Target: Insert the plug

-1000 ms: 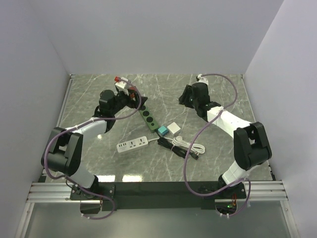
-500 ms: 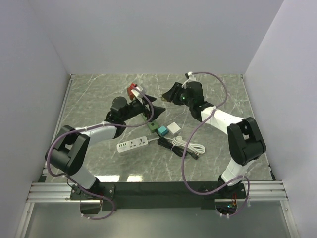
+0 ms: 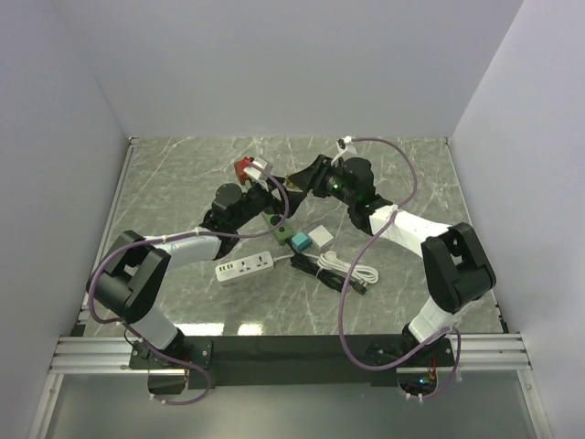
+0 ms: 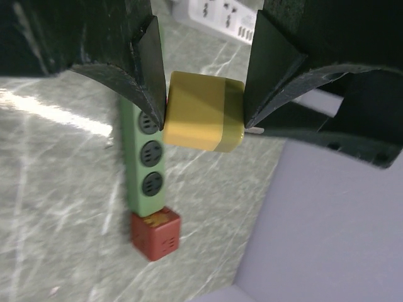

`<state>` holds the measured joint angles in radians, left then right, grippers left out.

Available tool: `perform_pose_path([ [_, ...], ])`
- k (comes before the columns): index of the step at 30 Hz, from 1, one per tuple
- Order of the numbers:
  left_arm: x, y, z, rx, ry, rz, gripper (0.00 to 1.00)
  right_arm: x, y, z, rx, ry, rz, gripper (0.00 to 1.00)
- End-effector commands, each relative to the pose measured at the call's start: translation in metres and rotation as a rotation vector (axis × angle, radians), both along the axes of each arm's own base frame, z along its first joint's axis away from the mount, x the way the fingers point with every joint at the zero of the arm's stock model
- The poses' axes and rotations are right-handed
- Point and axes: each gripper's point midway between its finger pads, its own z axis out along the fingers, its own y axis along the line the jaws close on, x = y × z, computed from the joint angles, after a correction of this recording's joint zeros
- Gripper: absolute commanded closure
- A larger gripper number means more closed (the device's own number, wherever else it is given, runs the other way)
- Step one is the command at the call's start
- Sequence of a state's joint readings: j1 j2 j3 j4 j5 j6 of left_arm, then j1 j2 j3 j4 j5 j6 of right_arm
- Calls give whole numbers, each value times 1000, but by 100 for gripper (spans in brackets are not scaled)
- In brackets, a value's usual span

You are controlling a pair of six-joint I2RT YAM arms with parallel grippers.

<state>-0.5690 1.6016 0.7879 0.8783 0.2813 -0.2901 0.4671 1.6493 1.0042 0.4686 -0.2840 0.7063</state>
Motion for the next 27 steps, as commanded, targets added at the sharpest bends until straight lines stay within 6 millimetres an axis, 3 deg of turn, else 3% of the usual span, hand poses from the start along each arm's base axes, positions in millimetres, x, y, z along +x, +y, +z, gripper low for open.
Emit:
perform_pose_path([
  [1, 12, 11, 15, -32, -44, 91, 9, -23, 17, 55, 115, -120, 94, 100],
  [4, 14, 9, 7, 9, -35, 90, 13, -26, 11, 63, 129, -135, 72, 100],
  [9, 8, 8, 0, 28, -53, 73, 11, -30, 6, 71, 129, -157, 55, 100],
  [22, -11, 7, 31, -167, -112, 37, 9, -34, 10, 61, 156, -126, 81, 100],
  [27, -4, 10, 35, -187, -122, 80, 13, -39, 12, 66, 175, -131, 102, 100],
])
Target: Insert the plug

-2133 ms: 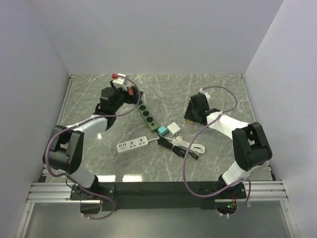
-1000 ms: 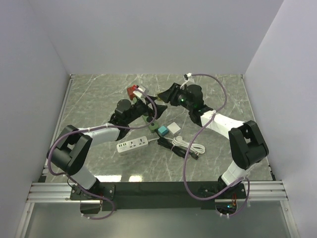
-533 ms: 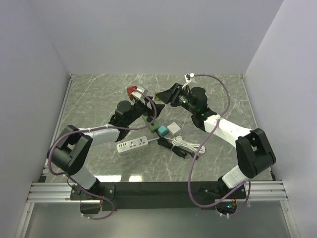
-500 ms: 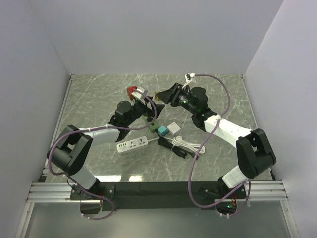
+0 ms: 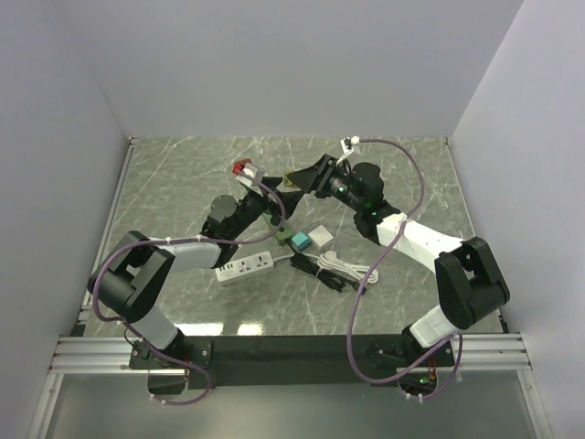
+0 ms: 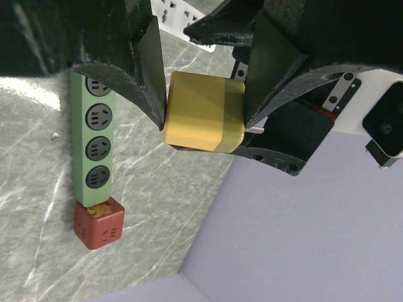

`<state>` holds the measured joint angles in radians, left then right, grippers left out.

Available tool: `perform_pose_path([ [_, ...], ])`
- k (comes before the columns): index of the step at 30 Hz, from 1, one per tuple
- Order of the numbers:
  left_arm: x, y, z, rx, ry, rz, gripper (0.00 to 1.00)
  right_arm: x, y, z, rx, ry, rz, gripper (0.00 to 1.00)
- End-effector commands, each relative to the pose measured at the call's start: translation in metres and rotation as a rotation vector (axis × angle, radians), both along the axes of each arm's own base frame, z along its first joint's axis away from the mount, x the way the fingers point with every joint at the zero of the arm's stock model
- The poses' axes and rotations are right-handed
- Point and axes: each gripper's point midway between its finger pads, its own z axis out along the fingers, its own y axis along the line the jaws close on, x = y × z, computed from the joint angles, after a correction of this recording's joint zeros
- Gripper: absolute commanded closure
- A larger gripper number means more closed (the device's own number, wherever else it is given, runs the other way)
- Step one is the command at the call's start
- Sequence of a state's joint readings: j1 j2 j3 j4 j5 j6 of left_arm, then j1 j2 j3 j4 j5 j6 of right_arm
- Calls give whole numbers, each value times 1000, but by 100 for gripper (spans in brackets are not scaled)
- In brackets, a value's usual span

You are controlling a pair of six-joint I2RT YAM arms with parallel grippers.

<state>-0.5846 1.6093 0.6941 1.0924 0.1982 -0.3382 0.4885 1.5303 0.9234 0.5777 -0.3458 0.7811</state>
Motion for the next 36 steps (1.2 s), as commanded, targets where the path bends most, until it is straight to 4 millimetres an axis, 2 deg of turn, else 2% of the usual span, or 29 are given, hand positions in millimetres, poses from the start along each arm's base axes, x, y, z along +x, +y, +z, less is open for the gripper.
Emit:
perform_pose_path([
  [1, 1, 3, 28, -90, -73, 24, 13, -6, 4, 20, 47, -57, 23, 100],
  [5, -3, 2, 36, -132, -80, 14, 15, -6, 4, 15, 43, -43, 23, 100],
  [9, 4, 0, 31, -137, -65, 24, 18, -9, 7, 15, 56, -42, 46, 100],
  [11, 5, -1, 32, -137, -67, 21, 25, -10, 8, 15, 59, -41, 47, 100],
  [13, 8, -4, 26, -121, -50, 18, 27, -10, 8, 16, 63, -44, 47, 100],
  [16, 9, -2, 22, -129, -41, 31, 26, -11, 8, 18, 69, -49, 55, 100],
  [23, 10, -4, 28, -159, -55, 25, 20, -11, 15, 10, 65, -31, 75, 100],
  [30, 12, 3, 34, -180, -68, 61, 19, -11, 14, 8, 53, -30, 69, 100],
  [33, 15, 2, 34, -176, -73, 68, 28, -13, 12, 6, 50, -29, 67, 100],
  [34, 15, 3, 33, -174, -73, 70, 43, -13, 12, 6, 49, -28, 67, 100],
  [35, 15, 2, 32, -174, -75, 67, 52, -13, 12, 5, 48, -27, 67, 100],
  [36, 15, 1, 33, -173, -85, 62, 57, -14, 12, 6, 49, -32, 70, 100],
])
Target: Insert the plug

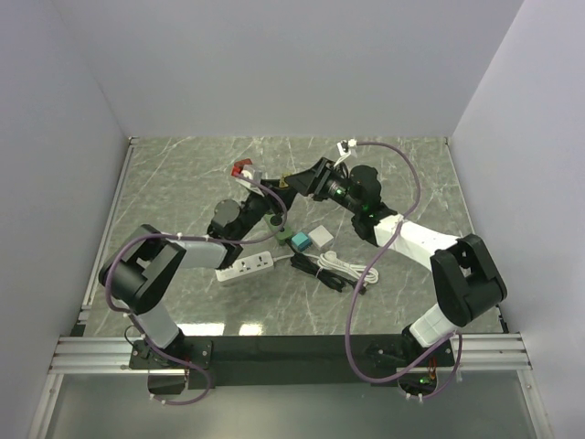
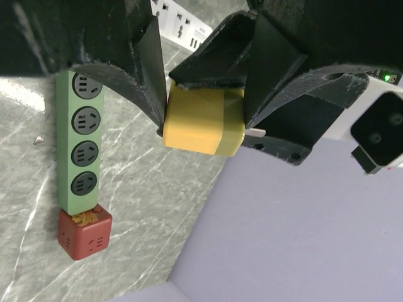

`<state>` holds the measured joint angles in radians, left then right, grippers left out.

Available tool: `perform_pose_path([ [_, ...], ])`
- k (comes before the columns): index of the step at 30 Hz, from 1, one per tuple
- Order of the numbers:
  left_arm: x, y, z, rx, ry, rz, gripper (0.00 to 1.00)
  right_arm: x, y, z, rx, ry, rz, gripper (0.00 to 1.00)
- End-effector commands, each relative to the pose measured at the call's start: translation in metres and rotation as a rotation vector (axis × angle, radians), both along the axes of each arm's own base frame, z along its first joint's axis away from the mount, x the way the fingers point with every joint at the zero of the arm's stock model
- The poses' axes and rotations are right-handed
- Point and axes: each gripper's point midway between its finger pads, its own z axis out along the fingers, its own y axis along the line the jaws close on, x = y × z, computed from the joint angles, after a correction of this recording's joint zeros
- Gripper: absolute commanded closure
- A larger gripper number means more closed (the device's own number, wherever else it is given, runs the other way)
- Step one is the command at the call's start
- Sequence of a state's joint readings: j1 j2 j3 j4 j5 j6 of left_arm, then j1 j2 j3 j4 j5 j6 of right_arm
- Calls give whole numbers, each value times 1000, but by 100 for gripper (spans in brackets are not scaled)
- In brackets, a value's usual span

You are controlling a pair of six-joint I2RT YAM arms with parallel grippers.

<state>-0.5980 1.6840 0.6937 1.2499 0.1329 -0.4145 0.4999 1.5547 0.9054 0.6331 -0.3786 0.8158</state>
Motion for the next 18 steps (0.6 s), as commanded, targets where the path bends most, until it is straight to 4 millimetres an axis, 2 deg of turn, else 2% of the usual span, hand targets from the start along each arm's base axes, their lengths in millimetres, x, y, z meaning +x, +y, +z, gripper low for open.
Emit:
perform_pose_path([
  [1, 3, 3, 28, -62, -101, 14, 60, -8, 3, 10, 17, -45, 30, 100],
  [3, -1, 1, 29, -69, -117, -5, 64, -8, 3, 8, 13, -40, 30, 100],
  [4, -1, -1, 30, -67, -120, -18, 71, -7, 3, 6, 10, -37, 31, 100],
  [6, -2, -3, 31, -71, -124, -30, 93, -7, 4, 2, -2, -35, 33, 100],
  [7, -3, -4, 29, -68, -121, -36, 99, -6, 3, 3, -4, -38, 33, 100],
  [10, -8, -5, 29, -68, -119, -64, 100, -6, -2, 6, 1, -69, 27, 92],
  [11, -12, -6, 31, -69, -124, -87, 100, -7, -4, 4, 1, -78, 28, 78],
  [13, -17, -7, 32, -88, -108, -125, 100, -9, -8, 15, 26, -135, 38, 54],
  [14, -21, -6, 35, -92, -111, -158, 100, -8, -15, 11, 27, -139, 27, 35],
  [16, -28, -2, 42, -136, -100, -209, 100, -8, -23, 17, 35, -185, 23, 24],
  [18, -35, 4, 44, -150, -106, -280, 100, -5, -36, 19, 34, -223, 2, 21],
])
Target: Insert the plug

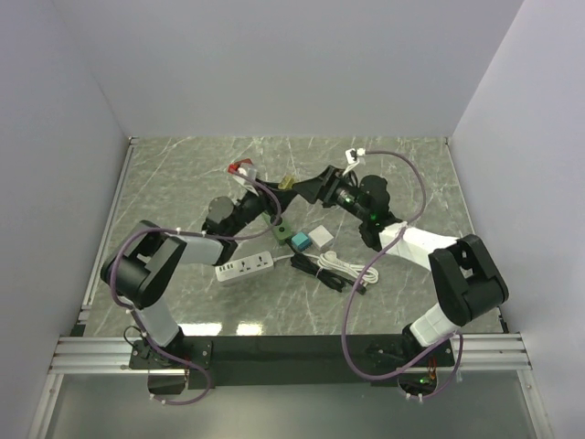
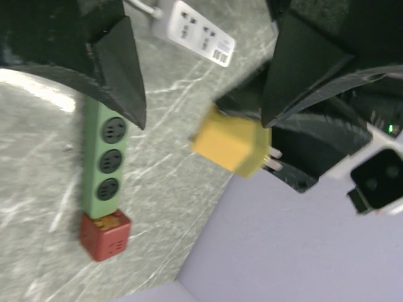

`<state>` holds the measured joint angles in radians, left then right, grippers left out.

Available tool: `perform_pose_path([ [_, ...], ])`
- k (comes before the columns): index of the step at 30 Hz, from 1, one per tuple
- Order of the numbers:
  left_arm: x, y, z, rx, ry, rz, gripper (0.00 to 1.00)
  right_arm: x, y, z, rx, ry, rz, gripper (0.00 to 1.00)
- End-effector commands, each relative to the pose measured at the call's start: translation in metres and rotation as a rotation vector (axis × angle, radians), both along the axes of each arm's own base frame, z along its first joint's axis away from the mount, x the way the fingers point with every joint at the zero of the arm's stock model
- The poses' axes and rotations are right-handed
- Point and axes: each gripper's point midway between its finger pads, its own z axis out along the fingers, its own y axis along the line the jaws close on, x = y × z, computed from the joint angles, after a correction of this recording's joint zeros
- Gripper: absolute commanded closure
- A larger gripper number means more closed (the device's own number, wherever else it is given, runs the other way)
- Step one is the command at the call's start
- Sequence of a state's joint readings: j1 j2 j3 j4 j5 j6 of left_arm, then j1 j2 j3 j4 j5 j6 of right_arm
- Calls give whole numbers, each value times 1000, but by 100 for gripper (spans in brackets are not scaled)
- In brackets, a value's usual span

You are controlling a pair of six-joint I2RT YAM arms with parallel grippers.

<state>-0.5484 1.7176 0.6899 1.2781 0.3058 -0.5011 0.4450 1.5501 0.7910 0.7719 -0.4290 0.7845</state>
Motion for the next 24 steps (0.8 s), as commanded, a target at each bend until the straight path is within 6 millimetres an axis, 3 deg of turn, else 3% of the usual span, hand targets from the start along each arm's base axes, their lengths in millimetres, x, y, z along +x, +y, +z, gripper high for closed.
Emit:
perform_pose_path([
  [1, -32, 10, 61, -178, -136, -180, 99, -2, -18, 38, 44, -185, 3, 19],
  [2, -32, 11, 60, -181, -129, -202, 99, -6, -22, 34, 43, -188, 12, 16],
  [4, -40, 6, 62, -191, -117, -289, 100, -11, -30, 47, 79, -260, 25, 16],
  [9, -54, 8, 68, -256, -139, -437, 99, -45, -28, 61, 130, -437, 173, 15],
  [12, -62, 7, 73, -278, -107, -518, 99, -57, -27, 59, 137, -495, 223, 15],
  [17, -71, 12, 86, -295, -133, -510, 99, -51, -23, 43, 133, -474, 228, 19],
  [24, -85, 10, 100, -321, -149, -528, 99, -56, -18, 44, 217, -479, 277, 27],
])
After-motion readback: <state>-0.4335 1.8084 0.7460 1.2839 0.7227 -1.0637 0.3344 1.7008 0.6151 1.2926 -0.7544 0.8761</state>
